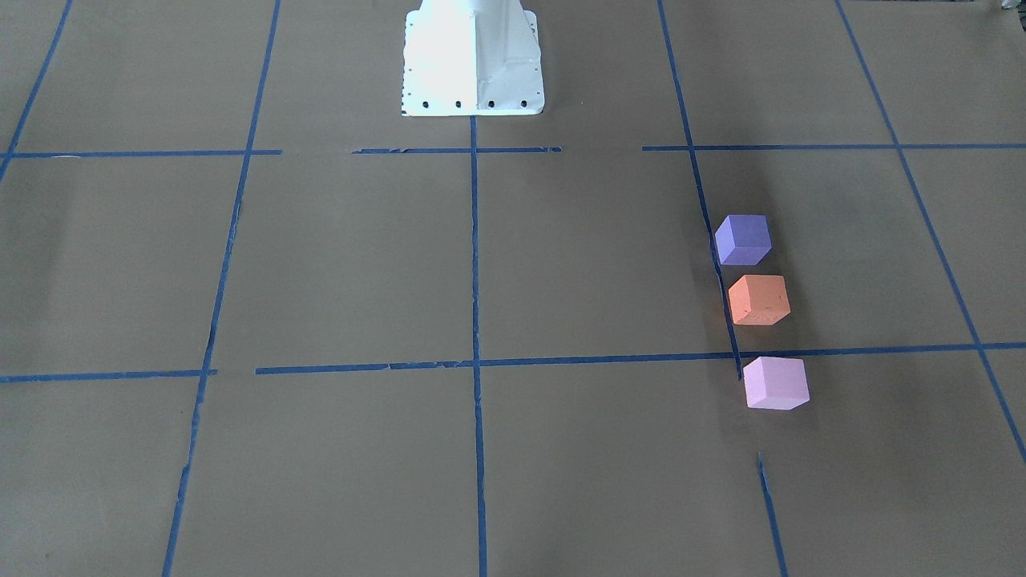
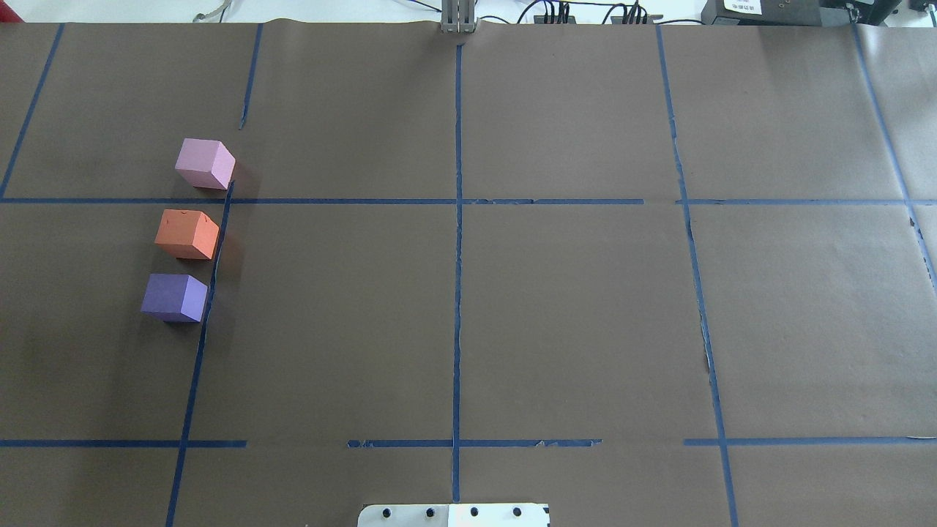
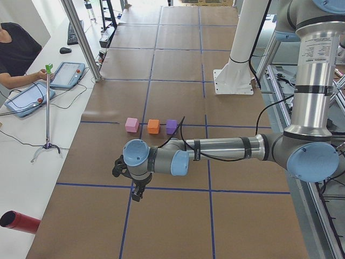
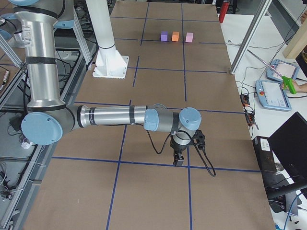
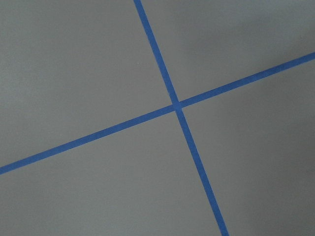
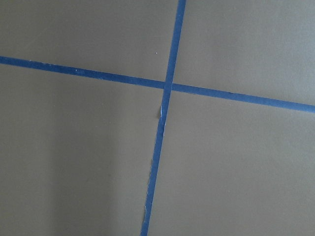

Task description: Arrange blocks in a line

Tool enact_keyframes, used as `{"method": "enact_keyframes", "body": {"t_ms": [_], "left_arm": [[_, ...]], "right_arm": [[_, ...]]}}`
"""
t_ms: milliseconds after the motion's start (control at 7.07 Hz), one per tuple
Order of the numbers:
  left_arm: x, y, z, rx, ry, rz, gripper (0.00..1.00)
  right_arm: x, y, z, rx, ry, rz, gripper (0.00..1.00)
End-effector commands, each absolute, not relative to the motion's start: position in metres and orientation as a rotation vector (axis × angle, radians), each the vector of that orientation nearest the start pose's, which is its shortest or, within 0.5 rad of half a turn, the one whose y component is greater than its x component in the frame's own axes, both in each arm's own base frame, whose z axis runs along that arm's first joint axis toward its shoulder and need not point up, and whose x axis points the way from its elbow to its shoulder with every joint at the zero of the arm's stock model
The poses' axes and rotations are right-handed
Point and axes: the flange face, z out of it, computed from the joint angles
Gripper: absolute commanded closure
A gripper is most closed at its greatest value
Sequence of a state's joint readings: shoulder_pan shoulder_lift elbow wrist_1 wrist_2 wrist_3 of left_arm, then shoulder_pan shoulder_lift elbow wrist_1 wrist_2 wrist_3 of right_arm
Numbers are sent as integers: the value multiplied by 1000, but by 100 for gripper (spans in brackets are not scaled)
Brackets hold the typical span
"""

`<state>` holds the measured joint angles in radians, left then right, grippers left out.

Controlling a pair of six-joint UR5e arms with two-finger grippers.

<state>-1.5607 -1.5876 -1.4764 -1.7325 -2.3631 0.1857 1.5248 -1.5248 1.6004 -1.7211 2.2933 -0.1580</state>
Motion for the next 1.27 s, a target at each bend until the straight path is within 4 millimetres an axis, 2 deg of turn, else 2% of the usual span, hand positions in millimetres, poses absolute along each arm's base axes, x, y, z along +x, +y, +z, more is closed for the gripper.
{"method": "enact_keyframes", "body": {"t_ms": [0, 142, 283, 566, 1132], "left_arm": [[-58, -508, 677, 112, 785, 125, 0], [-60, -507, 676, 103, 780, 118, 0], [-70, -507, 672, 73, 780, 84, 0], [-78, -505, 654, 46, 781, 55, 0], [-79, -504, 654, 42, 781, 51, 0]], "right_arm": [[44, -507, 640, -31, -726, -168, 0], [44, -507, 640, -31, -726, -168, 0], [44, -507, 640, -31, -726, -168, 0], [44, -507, 639, -30, -726, -168, 0], [44, -507, 640, -31, -726, -168, 0]]}}
